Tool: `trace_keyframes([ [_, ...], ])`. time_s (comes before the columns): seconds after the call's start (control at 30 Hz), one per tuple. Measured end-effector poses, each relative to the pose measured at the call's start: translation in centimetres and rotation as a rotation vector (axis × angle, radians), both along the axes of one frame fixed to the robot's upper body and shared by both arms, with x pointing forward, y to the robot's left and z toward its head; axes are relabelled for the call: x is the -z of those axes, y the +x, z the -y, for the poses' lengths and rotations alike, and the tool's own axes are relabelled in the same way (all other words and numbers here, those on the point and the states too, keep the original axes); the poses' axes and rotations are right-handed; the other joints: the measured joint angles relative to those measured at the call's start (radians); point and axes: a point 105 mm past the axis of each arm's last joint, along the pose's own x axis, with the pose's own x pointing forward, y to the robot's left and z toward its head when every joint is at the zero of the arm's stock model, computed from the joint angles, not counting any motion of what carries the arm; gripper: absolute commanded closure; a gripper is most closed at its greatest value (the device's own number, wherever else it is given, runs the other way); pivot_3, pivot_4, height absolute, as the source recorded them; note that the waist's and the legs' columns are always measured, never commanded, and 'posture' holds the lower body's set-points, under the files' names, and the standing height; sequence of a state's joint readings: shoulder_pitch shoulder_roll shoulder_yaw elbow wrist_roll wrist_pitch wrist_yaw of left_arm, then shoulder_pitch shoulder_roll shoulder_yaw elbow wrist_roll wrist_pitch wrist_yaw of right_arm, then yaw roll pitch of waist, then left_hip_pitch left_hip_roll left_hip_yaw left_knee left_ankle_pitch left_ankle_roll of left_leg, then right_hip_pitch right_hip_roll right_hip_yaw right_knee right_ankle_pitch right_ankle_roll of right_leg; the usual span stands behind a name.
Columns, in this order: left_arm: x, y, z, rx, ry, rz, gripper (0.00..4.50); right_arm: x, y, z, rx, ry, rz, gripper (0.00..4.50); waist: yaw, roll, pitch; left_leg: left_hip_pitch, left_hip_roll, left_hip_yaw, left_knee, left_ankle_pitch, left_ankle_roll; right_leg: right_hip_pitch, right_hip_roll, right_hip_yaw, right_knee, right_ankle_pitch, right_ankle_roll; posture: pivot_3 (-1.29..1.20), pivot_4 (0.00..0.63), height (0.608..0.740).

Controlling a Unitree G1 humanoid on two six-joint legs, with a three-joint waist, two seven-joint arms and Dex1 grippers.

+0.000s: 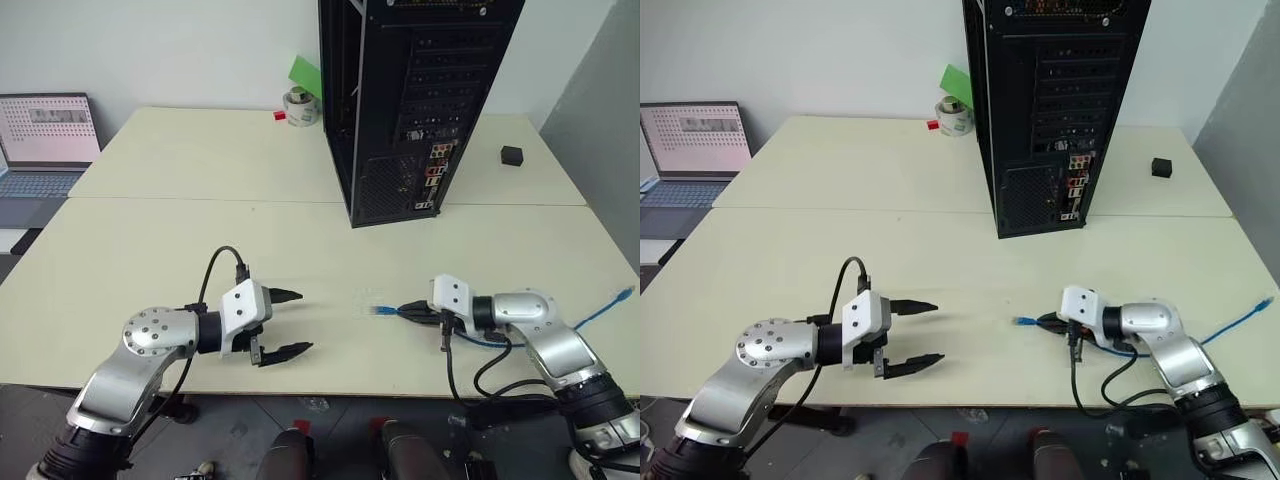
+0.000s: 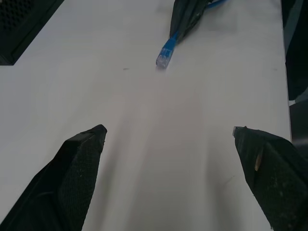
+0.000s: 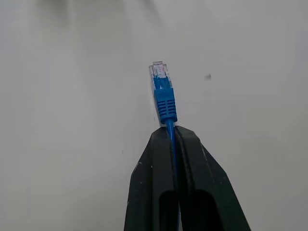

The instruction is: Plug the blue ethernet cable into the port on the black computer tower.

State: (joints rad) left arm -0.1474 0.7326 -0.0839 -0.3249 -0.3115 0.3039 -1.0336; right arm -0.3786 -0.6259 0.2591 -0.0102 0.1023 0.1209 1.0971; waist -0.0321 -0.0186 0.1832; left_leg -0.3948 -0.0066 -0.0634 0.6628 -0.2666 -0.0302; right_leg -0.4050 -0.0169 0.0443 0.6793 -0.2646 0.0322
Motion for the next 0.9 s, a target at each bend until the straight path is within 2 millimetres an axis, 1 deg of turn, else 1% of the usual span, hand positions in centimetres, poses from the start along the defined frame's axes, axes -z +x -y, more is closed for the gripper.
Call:
trace_keyframes([
  [0.07, -0.3, 0.4, 1.1, 0.025, -0.020, -0.002, 0.00, -1.0, 0.1, -1.5, -0.038, 0.020, 0.019, 4.46, 0.001, 0.000, 0.000, 0.000, 0.000, -0.001, 0.000, 0.000, 0.000, 0.000, 0.000, 0.000, 0.000, 0.000, 0.000, 0.00, 0.150, 0.740],
  [0.13, -0.3, 0.7, 1.6, 0.031, -0.028, -0.012, 0.00, -1.4, 0.1, -2.4, -0.061, 0.027, 0.021, 4.46, 0.001, 0.000, 0.000, -0.001, 0.000, -0.001, 0.000, 0.000, 0.000, 0.000, 0.000, -0.001, 0.000, 0.000, 0.000, 0.00, 0.150, 0.740],
  [0.3, 0.0, 1.8, 2.4, 0.037, -0.038, -0.030, 0.00, -1.5, 0.0, -3.8, -0.094, 0.041, 0.002, 4.46, 0.001, 0.000, 0.000, -0.001, -0.001, -0.002, 0.000, 0.000, 0.000, 0.000, 0.000, -0.001, 0.000, 0.000, 0.000, 0.00, 0.150, 0.740],
  [0.37, 0.1, 2.0, 2.6, 0.040, -0.036, -0.031, 0.00, -1.6, 0.0, -4.1, -0.101, 0.039, 0.002, 4.46, 0.000, 0.000, 0.000, -0.001, 0.000, -0.002, 0.000, 0.000, 0.000, 0.000, 0.000, -0.001, 0.000, 0.000, 0.000, 0.00, 0.150, 0.740],
  [0.47, 0.7, 2.2, 2.4, 0.036, -0.020, -0.046, 0.45, -1.8, 0.1, -4.4, -0.105, 0.039, 0.003, 4.50, 0.000, 0.000, 0.000, -0.001, 0.000, -0.002, 0.000, 0.000, 0.000, 0.000, 0.000, -0.001, 0.000, 0.000, 0.000, 0.00, 0.150, 0.740],
  [0.57, 0.7, 2.3, 2.4, 0.042, -0.015, -0.036, 0.98, -1.8, 0.0, -4.6, -0.108, 0.043, 0.000, 4.50, 0.001, 0.000, 0.000, -0.001, -0.001, -0.002, 0.000, 0.000, 0.000, 0.000, 0.000, -0.001, 0.000, 0.000, 0.000, 0.00, 0.150, 0.740],
  [0.73, 0.6, 2.5, 2.3, 0.046, -0.012, -0.025, 2.07, -2.0, 0.1, -4.8, -0.112, 0.048, 0.004, 4.50, 0.001, 0.000, 0.000, -0.001, -0.001, -0.002, 0.000, 0.000, 0.000, 0.000, 0.000, -0.001, 0.000, 0.000, 0.000, 0.00, 0.150, 0.740],
  [0.87, 0.7, 2.6, 2.4, 0.047, -0.011, -0.021, 3.02, -2.2, 0.0, -4.9, -0.117, 0.050, 0.007, 4.50, 0.001, 0.000, 0.000, -0.001, -0.001, -0.002, 0.000, 0.000, 0.000, 0.000, 0.000, -0.001, 0.000, 0.000, 0.000, 0.00, 0.150, 0.740],
  [0.9, 0.7, 2.6, 2.4, 0.045, -0.010, -0.020, 3.20, -2.2, 0.0, -4.9, -0.117, 0.050, 0.007, 4.50, 0.001, 0.000, 0.000, -0.001, -0.001, -0.002, 0.000, 0.000, 0.000, 0.000, 0.000, -0.001, 0.000, 0.000, 0.000, 0.00, 0.150, 0.740],
])
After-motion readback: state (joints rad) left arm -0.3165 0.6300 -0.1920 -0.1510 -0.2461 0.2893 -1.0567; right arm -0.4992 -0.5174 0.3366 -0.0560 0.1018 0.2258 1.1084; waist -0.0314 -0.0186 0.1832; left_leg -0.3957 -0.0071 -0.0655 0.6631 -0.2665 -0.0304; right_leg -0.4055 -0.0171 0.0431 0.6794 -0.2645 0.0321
